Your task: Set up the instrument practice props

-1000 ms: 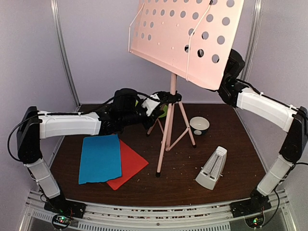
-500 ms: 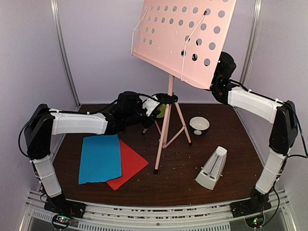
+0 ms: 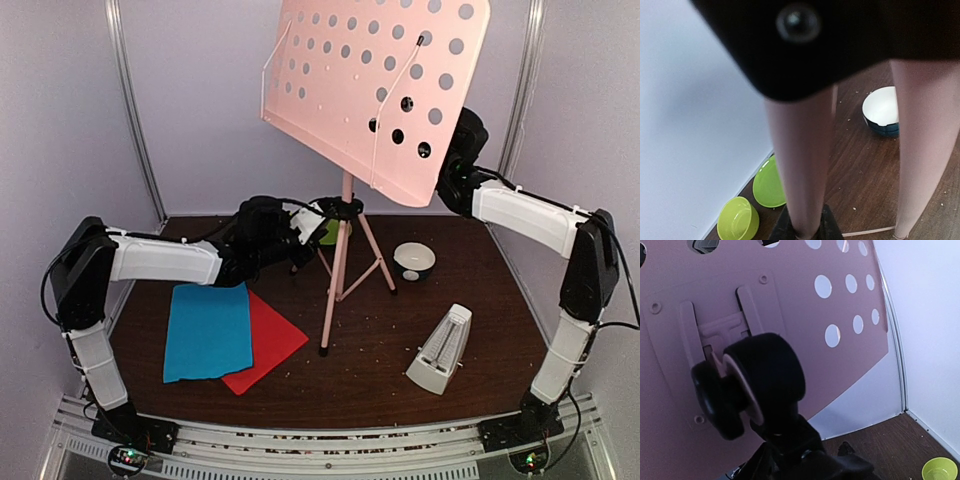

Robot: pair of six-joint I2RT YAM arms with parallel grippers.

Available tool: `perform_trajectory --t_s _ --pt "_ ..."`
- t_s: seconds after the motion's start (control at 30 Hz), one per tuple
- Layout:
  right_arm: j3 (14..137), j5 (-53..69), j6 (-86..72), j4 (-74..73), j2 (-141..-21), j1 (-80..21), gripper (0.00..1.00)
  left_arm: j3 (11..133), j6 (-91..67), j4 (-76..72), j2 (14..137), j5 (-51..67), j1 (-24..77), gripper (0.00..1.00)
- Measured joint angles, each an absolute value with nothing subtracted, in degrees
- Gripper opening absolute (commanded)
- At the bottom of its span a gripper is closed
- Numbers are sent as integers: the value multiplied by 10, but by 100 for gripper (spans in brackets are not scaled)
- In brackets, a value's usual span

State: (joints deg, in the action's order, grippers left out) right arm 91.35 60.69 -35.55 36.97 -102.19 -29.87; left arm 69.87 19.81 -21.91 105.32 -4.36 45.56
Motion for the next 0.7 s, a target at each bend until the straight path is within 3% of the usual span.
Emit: perform_trajectory --t_s 0.23,0.37,0.7 --pt "887 598 -357 340 -998 -299 55 676 202 -243 1044 -58 453 0" --pt "856 585 -359 341 -976 -293 65 665 202 -256 1040 -58 453 0" --pt "757 549 -381 358 -915 -236 67 651 202 -254 1025 -61 451 0"
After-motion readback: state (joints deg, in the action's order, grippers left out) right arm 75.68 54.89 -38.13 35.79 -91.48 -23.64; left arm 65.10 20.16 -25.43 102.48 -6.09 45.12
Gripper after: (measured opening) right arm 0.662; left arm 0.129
